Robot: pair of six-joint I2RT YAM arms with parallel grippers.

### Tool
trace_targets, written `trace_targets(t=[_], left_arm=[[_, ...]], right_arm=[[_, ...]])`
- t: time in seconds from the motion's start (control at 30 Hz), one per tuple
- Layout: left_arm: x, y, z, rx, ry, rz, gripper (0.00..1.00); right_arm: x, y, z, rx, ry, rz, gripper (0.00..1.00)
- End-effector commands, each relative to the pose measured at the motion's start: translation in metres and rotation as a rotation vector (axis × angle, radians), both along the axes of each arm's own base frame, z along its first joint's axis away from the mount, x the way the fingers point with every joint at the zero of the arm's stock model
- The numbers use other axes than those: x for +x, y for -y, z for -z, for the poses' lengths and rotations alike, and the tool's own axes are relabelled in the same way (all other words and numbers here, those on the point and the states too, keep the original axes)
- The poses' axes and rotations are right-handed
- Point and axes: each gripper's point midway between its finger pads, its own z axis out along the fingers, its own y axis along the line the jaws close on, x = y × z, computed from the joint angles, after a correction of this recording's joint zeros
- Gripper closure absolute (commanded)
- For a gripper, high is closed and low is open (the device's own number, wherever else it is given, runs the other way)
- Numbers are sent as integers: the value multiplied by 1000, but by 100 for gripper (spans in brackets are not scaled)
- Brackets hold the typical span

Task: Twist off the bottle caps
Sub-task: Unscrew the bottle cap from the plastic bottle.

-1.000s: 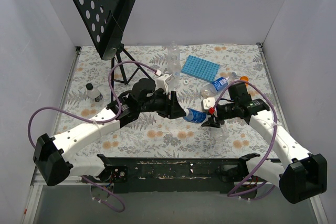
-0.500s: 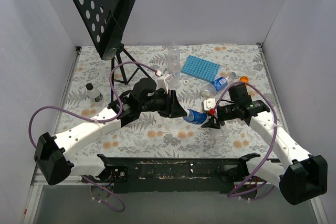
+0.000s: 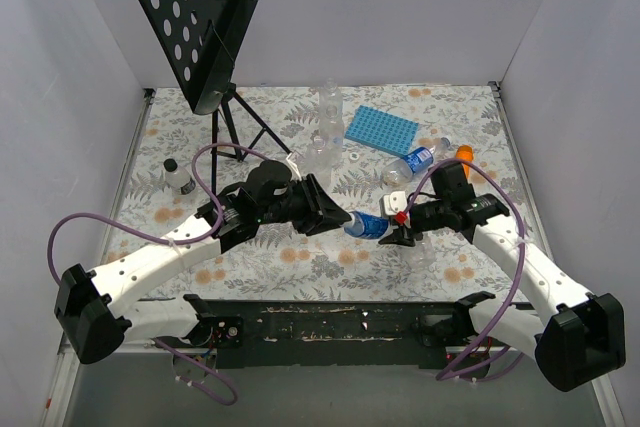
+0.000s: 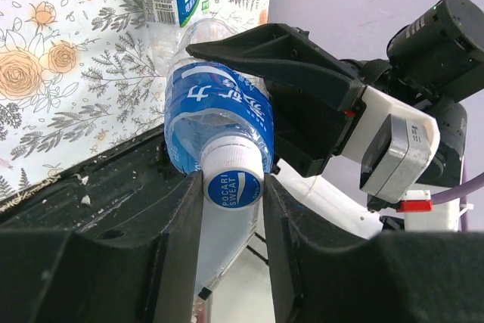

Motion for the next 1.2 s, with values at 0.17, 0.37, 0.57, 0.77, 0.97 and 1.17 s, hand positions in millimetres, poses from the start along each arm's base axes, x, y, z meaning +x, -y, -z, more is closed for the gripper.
trace_targets(t=[0.17, 0.37, 0.57, 0.77, 0.97, 1.17], left_arm=[[7, -6, -35, -101, 10, -92, 84], [5, -10, -41, -47, 197, -1, 16], [4, -26, -48, 39, 445, 64, 2], [-2, -56, -56, 56, 694, 49, 2], [-15, -80, -69, 82, 1095, 113, 2], [-39, -79, -56, 120, 1437, 342, 2]], right_arm=[[-4, 1, 7, -7, -19, 1, 85], [-6, 1, 9, -4, -32, -7, 85], [-8, 1, 10, -9, -42, -13, 85], [-9, 2, 10, -8, -52, -20, 85], [-10, 3, 7, 8, -67, -26, 85], [-9, 6, 9, 21, -73, -20, 85]])
